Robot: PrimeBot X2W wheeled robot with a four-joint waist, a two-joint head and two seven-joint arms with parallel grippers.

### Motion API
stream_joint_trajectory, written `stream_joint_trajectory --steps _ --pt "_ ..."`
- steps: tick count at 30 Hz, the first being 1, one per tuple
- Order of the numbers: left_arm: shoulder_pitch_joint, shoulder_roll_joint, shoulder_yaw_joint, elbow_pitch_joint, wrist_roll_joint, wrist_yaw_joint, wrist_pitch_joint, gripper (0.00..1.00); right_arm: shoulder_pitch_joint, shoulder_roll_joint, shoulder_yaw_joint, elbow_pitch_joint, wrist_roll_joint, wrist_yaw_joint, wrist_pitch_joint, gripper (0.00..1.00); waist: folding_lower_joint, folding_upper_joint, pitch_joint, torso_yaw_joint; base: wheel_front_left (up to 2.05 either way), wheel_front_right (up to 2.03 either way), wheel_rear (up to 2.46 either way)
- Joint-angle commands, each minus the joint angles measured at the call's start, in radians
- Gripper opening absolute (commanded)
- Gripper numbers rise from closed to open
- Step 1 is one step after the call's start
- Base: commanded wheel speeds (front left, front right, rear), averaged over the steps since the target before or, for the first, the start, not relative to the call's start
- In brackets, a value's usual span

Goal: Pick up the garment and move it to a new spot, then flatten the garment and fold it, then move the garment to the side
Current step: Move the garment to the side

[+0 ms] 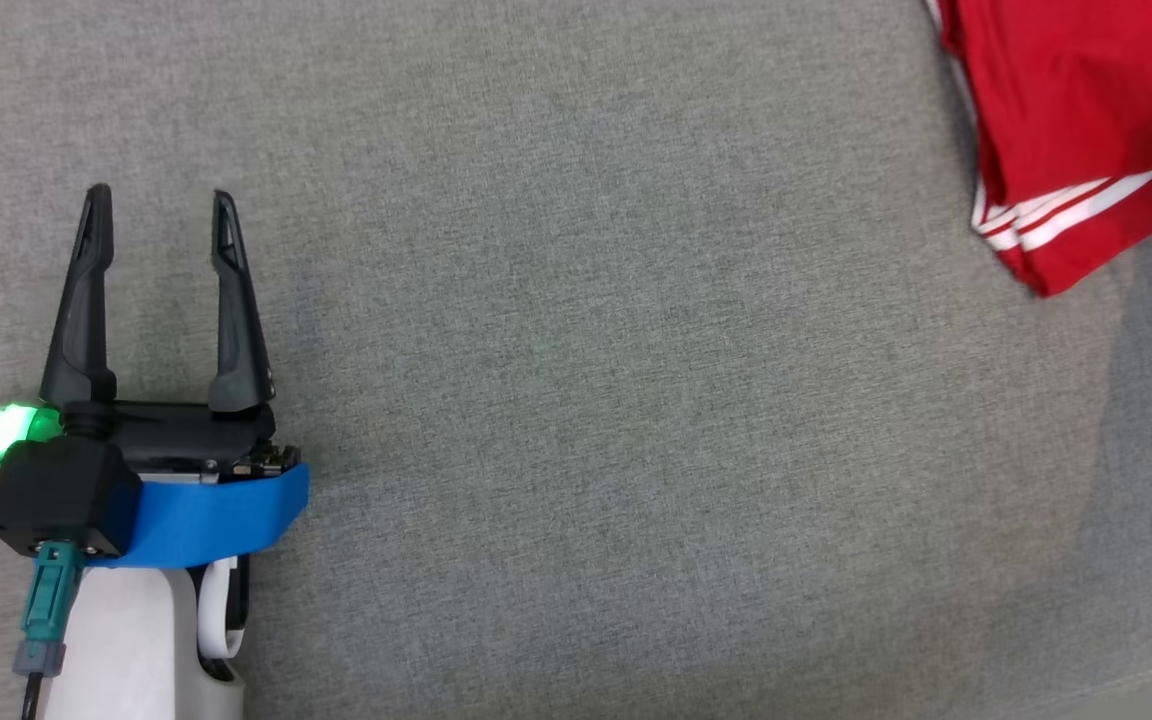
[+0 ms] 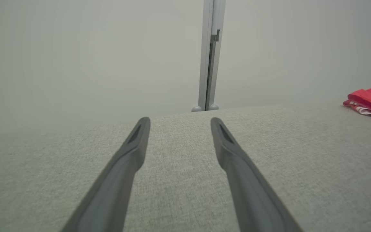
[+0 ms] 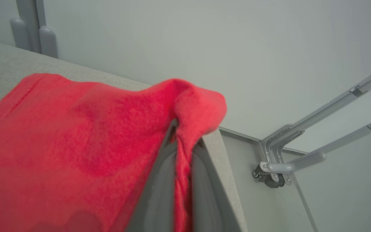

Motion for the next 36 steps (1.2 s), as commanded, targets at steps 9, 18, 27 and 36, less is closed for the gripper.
stream_joint_trajectory --steps 9,18,27,36 --pt "-0.036 0.028 -0.008 -0.034 0.010 0.009 -0.004 1.00 -0.143 -0.011 0.052 0.113 0.007 0.000 -0.014 0.24 -0.0001 -0.0002 0.057 -0.002 0.00 0.00 0.00" --pt "-0.027 0.036 -0.008 -0.018 -0.007 0.019 -0.004 1.00 -0.181 0.030 -0.007 0.208 -0.003 0.000 -0.026 1.00 -0.0001 -0.0002 0.018 -0.001 0.00 0.00 0.00" --pt "0.050 0.010 -0.005 0.024 -0.043 0.032 -0.004 1.00 0.003 0.097 -0.141 0.021 -0.042 0.000 -0.026 1.00 -0.0001 -0.0002 -0.149 0.030 0.00 0.00 0.00" --pt "0.157 -0.018 0.017 0.078 -0.079 0.042 -0.004 1.00 0.230 0.228 -0.147 -0.217 -0.104 0.000 -0.026 1.00 -0.0001 -0.0002 -0.303 0.085 0.00 0.00 0.00"
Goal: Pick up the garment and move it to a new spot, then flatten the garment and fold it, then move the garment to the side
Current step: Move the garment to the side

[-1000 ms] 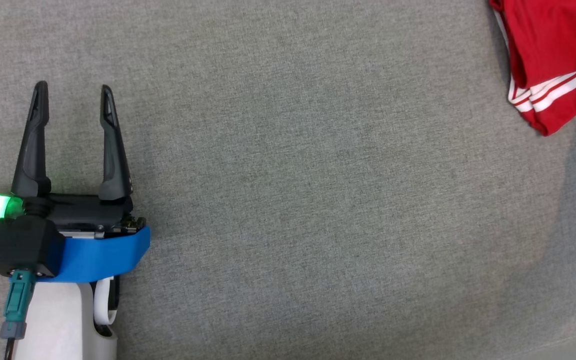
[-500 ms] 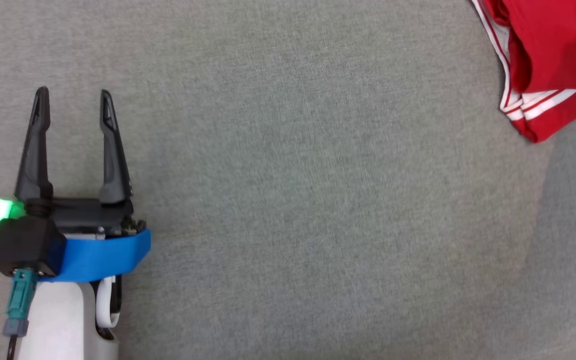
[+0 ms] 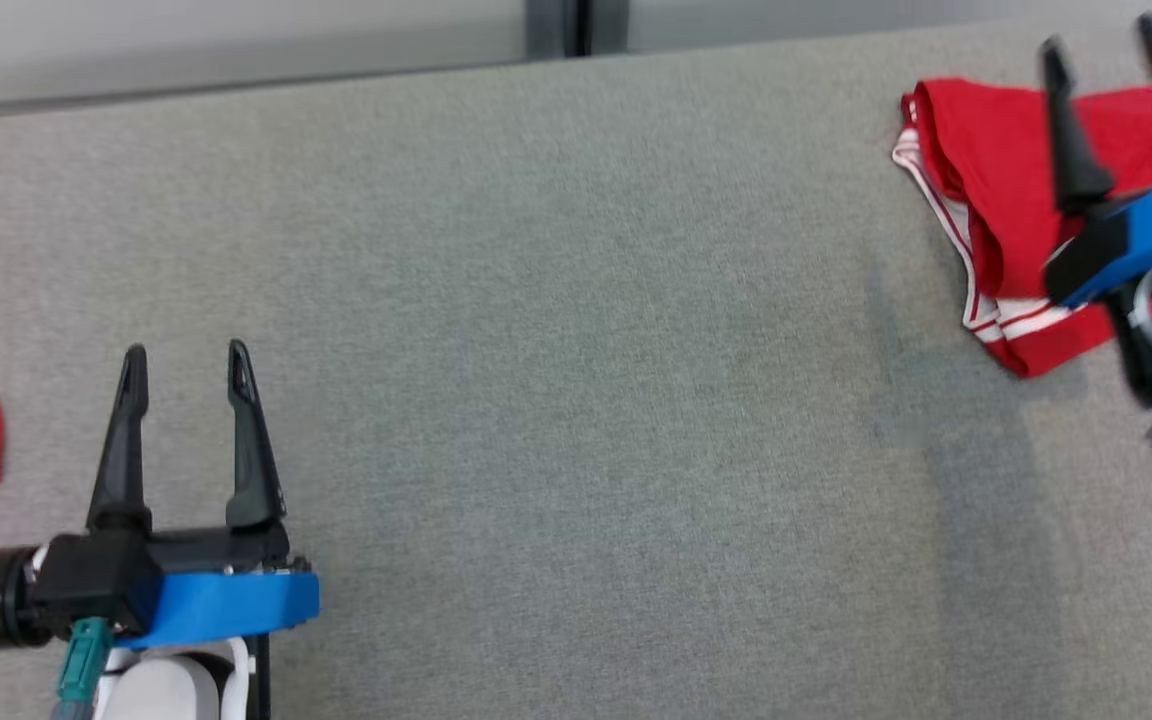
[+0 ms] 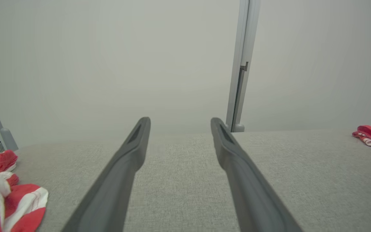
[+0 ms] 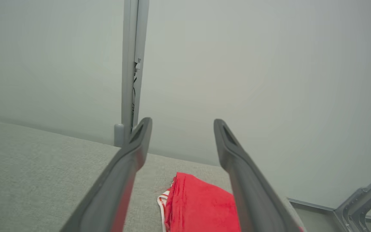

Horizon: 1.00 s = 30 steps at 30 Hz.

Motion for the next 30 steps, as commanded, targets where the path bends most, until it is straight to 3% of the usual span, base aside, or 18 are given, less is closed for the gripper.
stream_joint_trajectory --steps 1,16,30 --pt "0.015 -0.003 0.005 0.010 -0.005 0.004 -0.002 1.00 0.043 0.018 0.003 -0.025 -0.002 0.000 -0.003 1.00 0.0003 0.0002 -0.026 0.000 0.00 0.00 0.00" --pt "0.132 -0.018 0.046 0.105 -0.020 -0.016 -0.002 1.00 0.427 0.190 0.013 -0.235 -0.012 0.000 -0.003 1.00 0.0003 0.0002 -0.188 0.050 0.00 0.00 0.00" --pt "0.172 -0.022 0.037 0.144 -0.028 -0.021 -0.002 1.00 0.700 0.294 -0.122 -0.412 -0.069 0.000 -0.003 1.00 0.0003 0.0002 -0.250 0.059 0.00 0.00 0.00"
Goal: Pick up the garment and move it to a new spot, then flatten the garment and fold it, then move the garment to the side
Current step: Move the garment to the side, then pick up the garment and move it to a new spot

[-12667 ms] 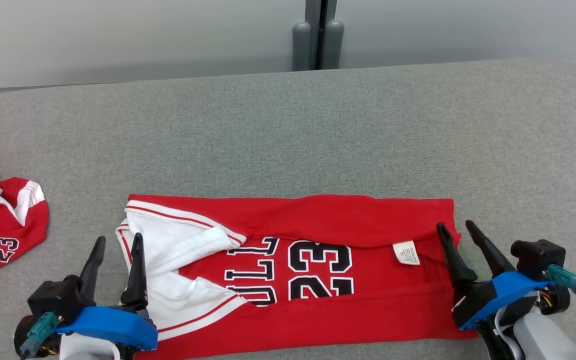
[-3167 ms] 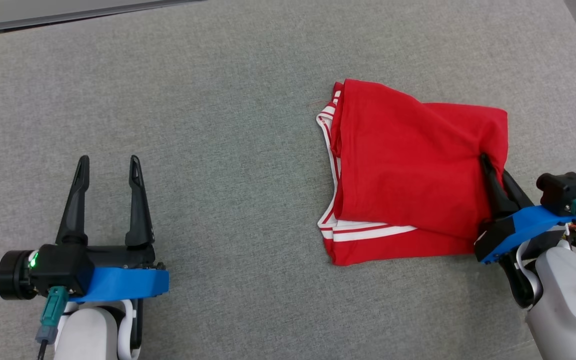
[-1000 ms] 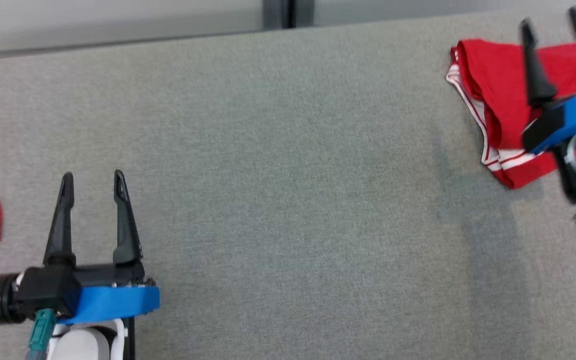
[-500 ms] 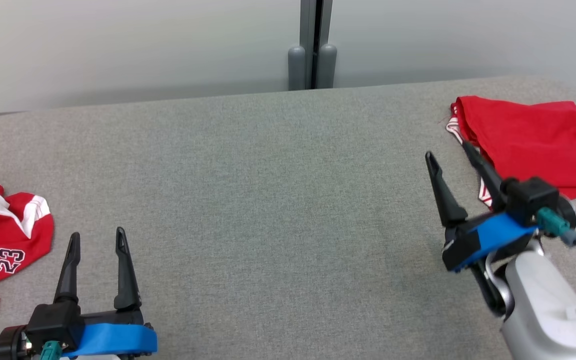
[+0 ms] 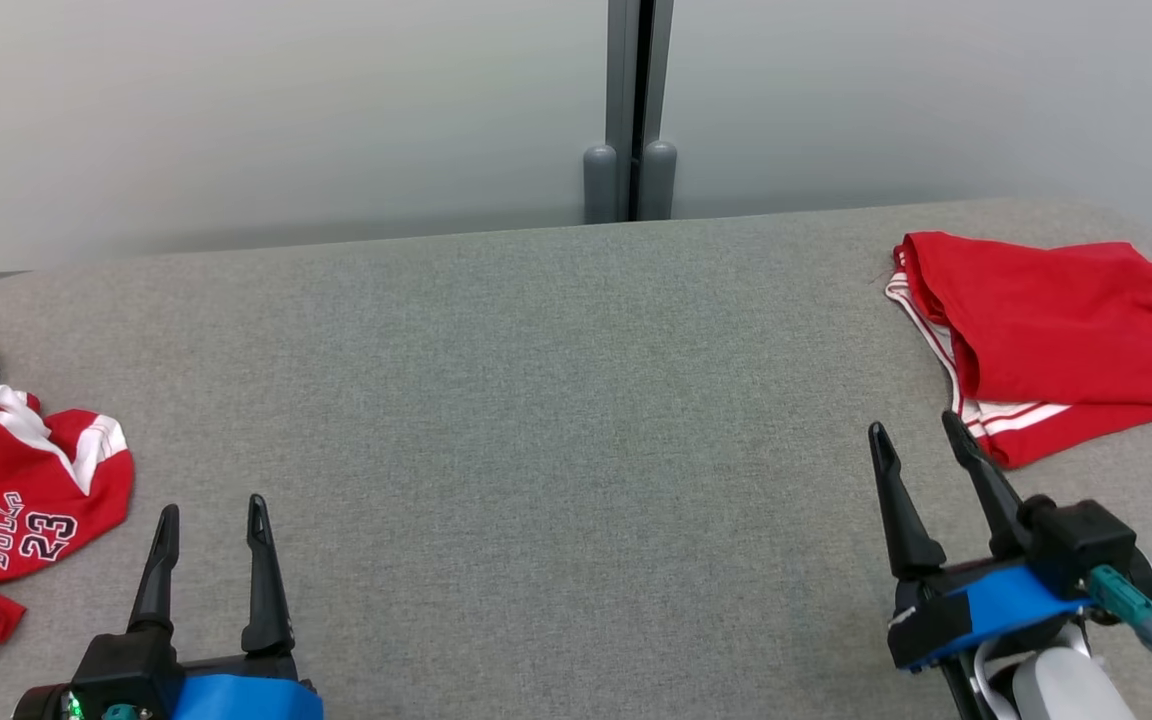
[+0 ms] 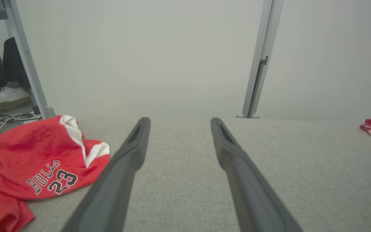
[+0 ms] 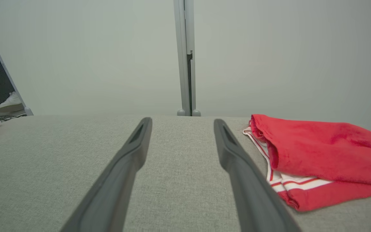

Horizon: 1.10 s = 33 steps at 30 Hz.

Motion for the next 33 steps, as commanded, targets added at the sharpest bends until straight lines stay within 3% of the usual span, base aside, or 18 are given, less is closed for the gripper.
stream_joint_trajectory --steps 1,12,33 --pt "0.011 -0.001 -0.002 0.000 -0.001 -0.002 -0.003 1.00 0.038 0.010 -0.012 -0.020 -0.011 0.000 -0.003 1.00 0.0001 0.0001 -0.005 0.003 0.00 0.00 0.00" --pt "0.021 -0.001 0.000 -0.011 0.008 -0.009 -0.003 1.00 0.156 0.049 -0.062 -0.144 -0.056 0.000 0.031 1.00 0.0001 0.0001 -0.026 0.017 0.00 0.00 0.00" --pt "0.023 -0.002 0.005 -0.010 0.009 -0.006 -0.003 1.00 0.185 0.052 -0.064 -0.166 -0.035 0.000 0.055 1.00 0.0001 0.0001 -0.024 0.019 0.00 0.00 0.00"
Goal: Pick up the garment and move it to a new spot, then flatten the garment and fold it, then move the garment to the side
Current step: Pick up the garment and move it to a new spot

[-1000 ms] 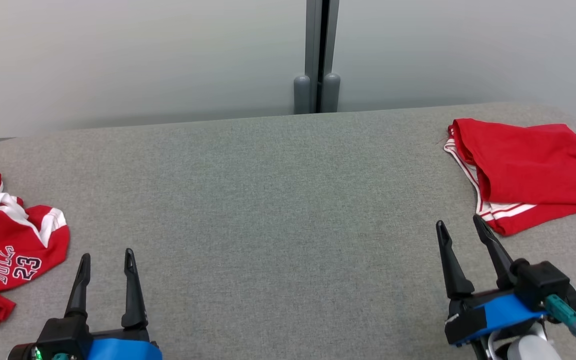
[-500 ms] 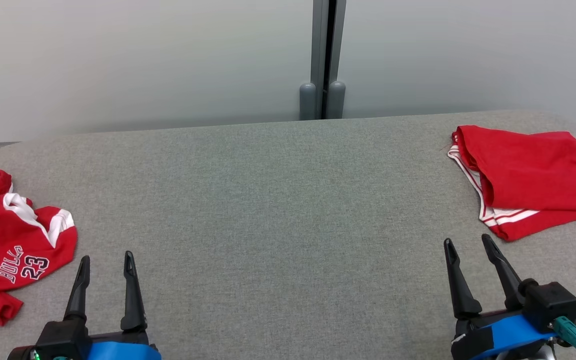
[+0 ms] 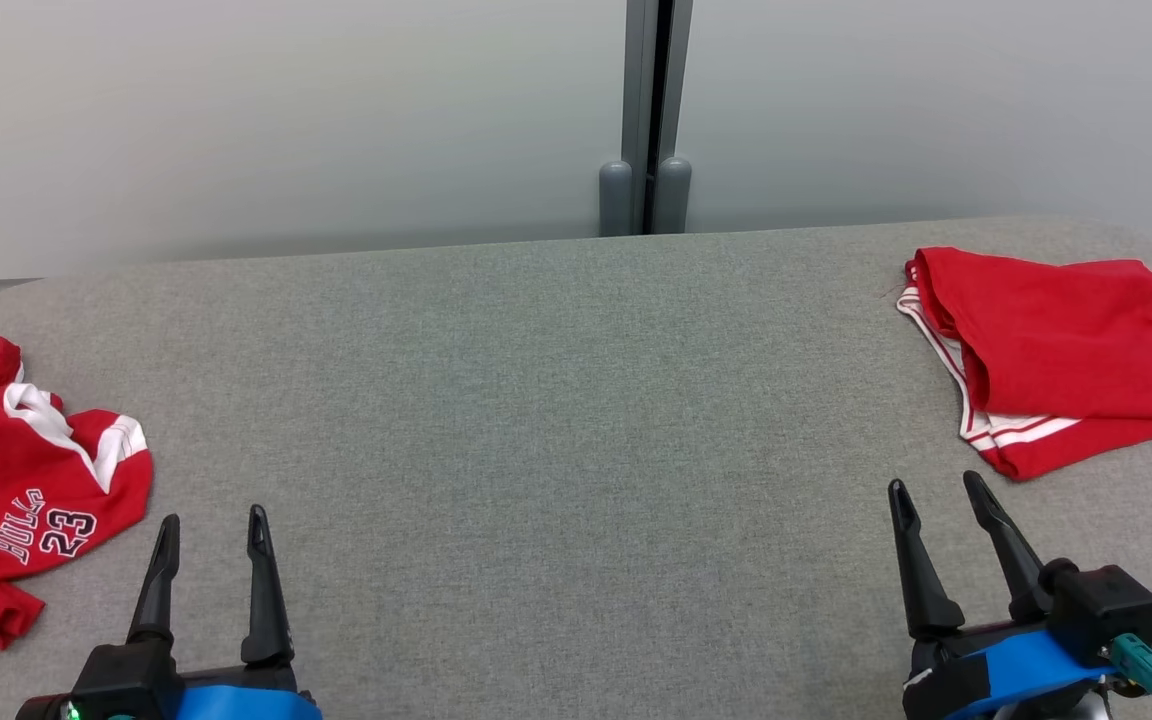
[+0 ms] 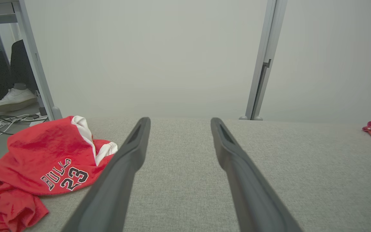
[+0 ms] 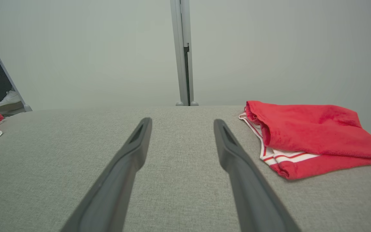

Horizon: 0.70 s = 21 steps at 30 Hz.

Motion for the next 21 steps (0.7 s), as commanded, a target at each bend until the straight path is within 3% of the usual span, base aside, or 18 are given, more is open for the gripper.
stream_joint_trajectory --steps 1,12,21 --pt "0.002 -0.001 0.002 0.001 0.006 0.001 -0.003 1.00 0.012 0.002 0.000 -0.001 0.003 0.000 0.000 1.00 -0.0001 0.0000 0.001 0.001 0.00 0.00 0.00" --pt "-0.011 -0.001 0.013 0.007 0.006 0.004 -0.002 1.00 -0.003 0.002 0.011 0.015 0.006 0.000 -0.004 1.00 -0.0001 0.0000 0.006 0.038 0.00 0.00 0.00" --pt "-0.013 -0.001 0.026 0.001 0.007 0.009 -0.003 1.00 -0.008 0.002 0.025 0.030 0.011 0.000 -0.012 1.00 -0.0001 0.0000 0.016 0.119 0.00 0.00 0.00"
